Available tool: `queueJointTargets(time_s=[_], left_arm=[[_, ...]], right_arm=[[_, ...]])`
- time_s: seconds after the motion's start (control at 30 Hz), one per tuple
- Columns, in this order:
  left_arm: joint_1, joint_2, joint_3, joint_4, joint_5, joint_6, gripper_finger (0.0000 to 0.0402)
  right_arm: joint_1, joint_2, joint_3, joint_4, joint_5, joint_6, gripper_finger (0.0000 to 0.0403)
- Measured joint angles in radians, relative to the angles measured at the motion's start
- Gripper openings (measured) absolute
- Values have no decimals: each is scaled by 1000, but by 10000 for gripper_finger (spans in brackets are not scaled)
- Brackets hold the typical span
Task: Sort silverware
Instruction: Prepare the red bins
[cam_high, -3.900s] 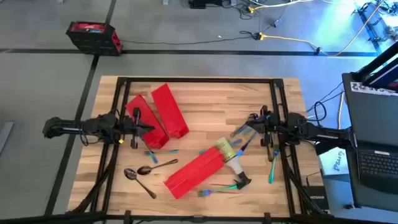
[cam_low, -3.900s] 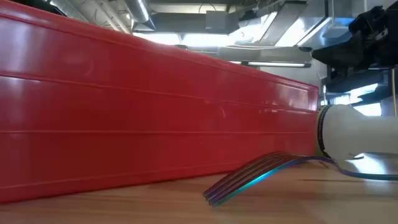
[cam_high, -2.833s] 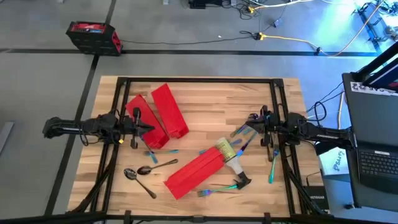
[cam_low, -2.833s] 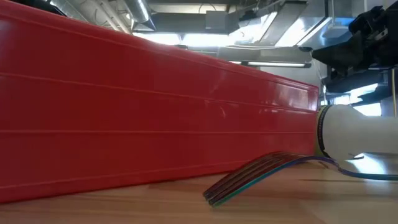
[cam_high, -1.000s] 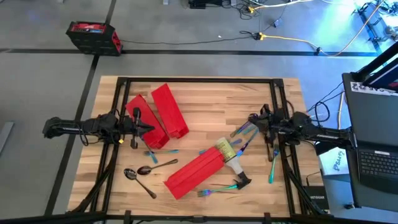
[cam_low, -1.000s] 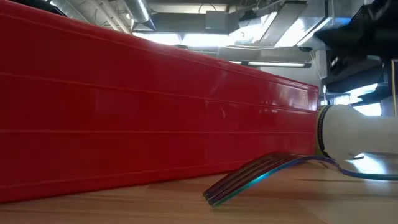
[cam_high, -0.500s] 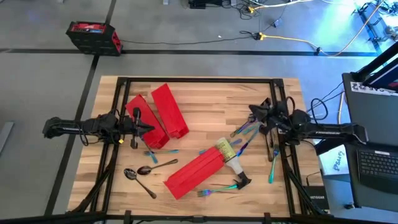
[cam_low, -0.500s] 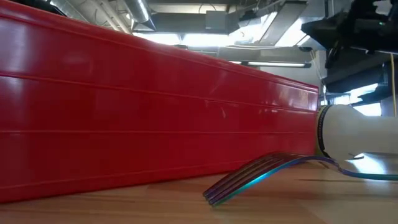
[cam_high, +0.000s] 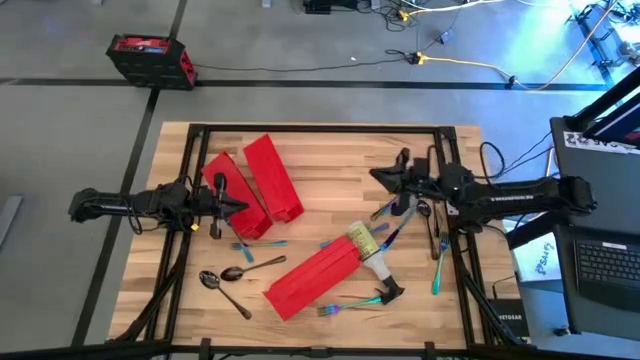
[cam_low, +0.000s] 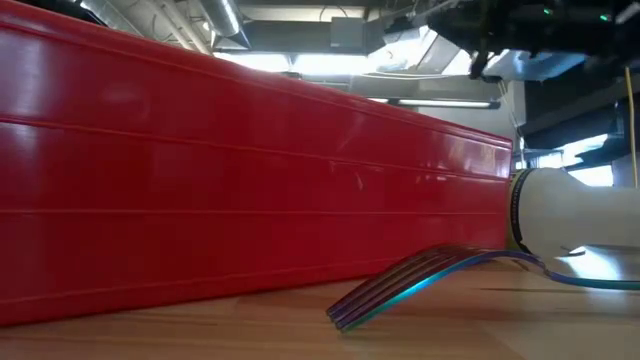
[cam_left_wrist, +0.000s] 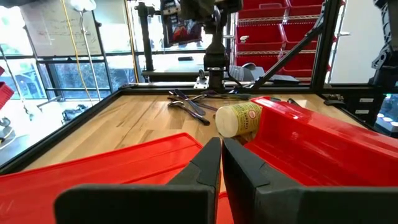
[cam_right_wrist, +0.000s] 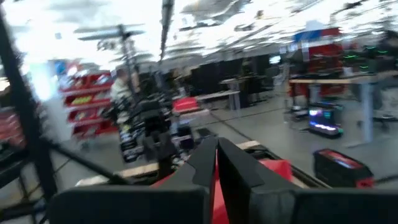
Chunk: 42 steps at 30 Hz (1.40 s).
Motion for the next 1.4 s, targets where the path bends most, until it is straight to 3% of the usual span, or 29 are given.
queueJointTargets(time_s=[0.4,0.57,0.8,1.1,1.33,1.4], left_arm=[[0,0,0,0,0,0,1],[0,0,0,0,0,0,1],[0,1,0,0,0,0,1],[0,1,0,0,0,0,1],[0,0,0,0,0,0,1],[0,0,0,0,0,0,1]], right_arm=[[0,356,318,-80,-196,-70,0],[0,486,497,-313,-277,-156,0],[0,678,819,-771,-356,-269,11],[-27,958,1168,-1080,-723,-250,122],[-23,1125,1236,-1239,-950,-98,200],[-13,1155,1236,-1282,-962,-90,219]])
